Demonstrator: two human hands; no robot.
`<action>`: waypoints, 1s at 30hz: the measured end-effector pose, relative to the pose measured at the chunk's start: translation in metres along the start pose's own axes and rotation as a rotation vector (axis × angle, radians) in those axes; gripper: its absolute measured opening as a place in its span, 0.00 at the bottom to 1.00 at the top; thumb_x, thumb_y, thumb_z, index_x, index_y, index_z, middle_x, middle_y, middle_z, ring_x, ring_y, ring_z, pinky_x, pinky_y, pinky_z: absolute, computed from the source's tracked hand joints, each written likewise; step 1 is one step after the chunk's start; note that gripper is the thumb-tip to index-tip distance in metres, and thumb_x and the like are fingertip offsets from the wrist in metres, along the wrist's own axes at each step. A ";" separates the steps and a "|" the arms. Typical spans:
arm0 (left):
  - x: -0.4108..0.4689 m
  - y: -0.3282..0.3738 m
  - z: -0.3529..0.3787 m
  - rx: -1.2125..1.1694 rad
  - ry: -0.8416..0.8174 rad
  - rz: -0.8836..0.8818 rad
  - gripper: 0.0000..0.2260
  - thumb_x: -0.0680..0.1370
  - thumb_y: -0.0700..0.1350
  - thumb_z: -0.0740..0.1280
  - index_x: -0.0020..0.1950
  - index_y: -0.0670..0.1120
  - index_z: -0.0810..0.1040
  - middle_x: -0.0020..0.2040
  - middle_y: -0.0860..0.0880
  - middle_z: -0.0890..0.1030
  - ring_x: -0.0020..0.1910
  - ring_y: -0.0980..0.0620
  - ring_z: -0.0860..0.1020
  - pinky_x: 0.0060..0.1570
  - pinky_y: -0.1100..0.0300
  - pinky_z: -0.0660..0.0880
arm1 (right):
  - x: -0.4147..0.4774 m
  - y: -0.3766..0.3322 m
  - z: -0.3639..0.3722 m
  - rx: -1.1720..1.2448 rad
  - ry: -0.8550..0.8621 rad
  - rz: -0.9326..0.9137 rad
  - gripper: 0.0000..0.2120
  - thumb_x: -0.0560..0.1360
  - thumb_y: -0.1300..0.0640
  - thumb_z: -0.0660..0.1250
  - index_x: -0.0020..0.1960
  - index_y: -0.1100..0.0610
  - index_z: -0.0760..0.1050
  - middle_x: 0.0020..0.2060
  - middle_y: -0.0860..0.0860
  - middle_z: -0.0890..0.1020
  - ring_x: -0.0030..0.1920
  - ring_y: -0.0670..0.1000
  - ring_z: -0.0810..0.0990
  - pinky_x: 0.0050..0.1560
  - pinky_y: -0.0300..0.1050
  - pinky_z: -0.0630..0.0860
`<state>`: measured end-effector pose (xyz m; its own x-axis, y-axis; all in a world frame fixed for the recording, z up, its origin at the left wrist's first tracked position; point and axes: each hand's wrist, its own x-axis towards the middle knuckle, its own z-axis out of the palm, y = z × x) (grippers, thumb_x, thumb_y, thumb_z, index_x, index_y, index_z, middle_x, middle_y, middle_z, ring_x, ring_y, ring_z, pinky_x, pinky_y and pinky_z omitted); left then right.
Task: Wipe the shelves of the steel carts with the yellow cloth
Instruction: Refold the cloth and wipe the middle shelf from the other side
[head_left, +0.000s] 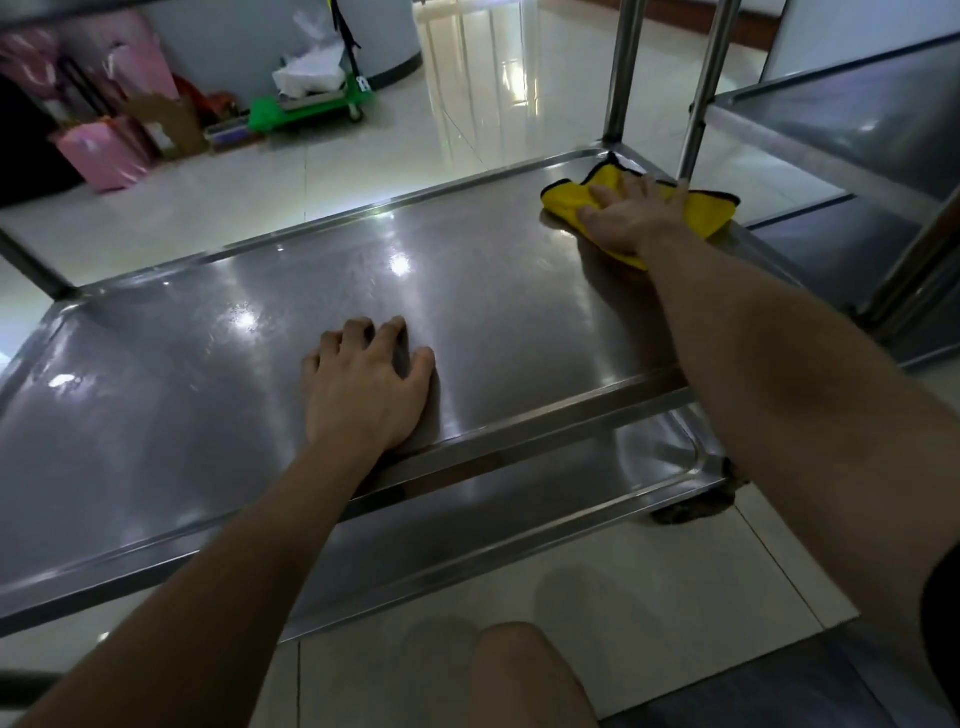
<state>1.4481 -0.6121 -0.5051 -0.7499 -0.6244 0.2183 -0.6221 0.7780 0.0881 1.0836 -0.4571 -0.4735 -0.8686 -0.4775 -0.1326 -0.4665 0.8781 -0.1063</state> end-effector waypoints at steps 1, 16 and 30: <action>0.000 0.000 0.000 0.002 -0.004 0.001 0.31 0.83 0.69 0.49 0.81 0.58 0.68 0.79 0.47 0.70 0.76 0.40 0.68 0.76 0.39 0.63 | 0.000 -0.012 0.001 0.014 -0.003 0.006 0.35 0.82 0.28 0.43 0.87 0.38 0.47 0.88 0.53 0.45 0.87 0.61 0.40 0.79 0.77 0.35; -0.003 0.000 -0.004 -0.001 0.000 0.010 0.31 0.83 0.70 0.51 0.81 0.57 0.69 0.78 0.46 0.72 0.75 0.40 0.70 0.74 0.39 0.66 | -0.060 -0.112 0.028 0.001 -0.035 -0.506 0.34 0.83 0.27 0.43 0.86 0.36 0.48 0.88 0.45 0.46 0.87 0.53 0.42 0.82 0.71 0.37; 0.007 0.010 -0.003 -0.022 -0.011 -0.030 0.30 0.82 0.70 0.54 0.78 0.57 0.72 0.77 0.45 0.72 0.75 0.37 0.70 0.75 0.36 0.66 | -0.169 -0.003 0.043 -0.008 -0.040 -0.413 0.39 0.77 0.25 0.36 0.86 0.35 0.42 0.87 0.47 0.41 0.87 0.55 0.39 0.80 0.74 0.35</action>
<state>1.4372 -0.6087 -0.5001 -0.7337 -0.6480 0.2045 -0.6392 0.7603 0.1156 1.2386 -0.3802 -0.4932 -0.6011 -0.7904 -0.1182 -0.7758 0.6126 -0.1509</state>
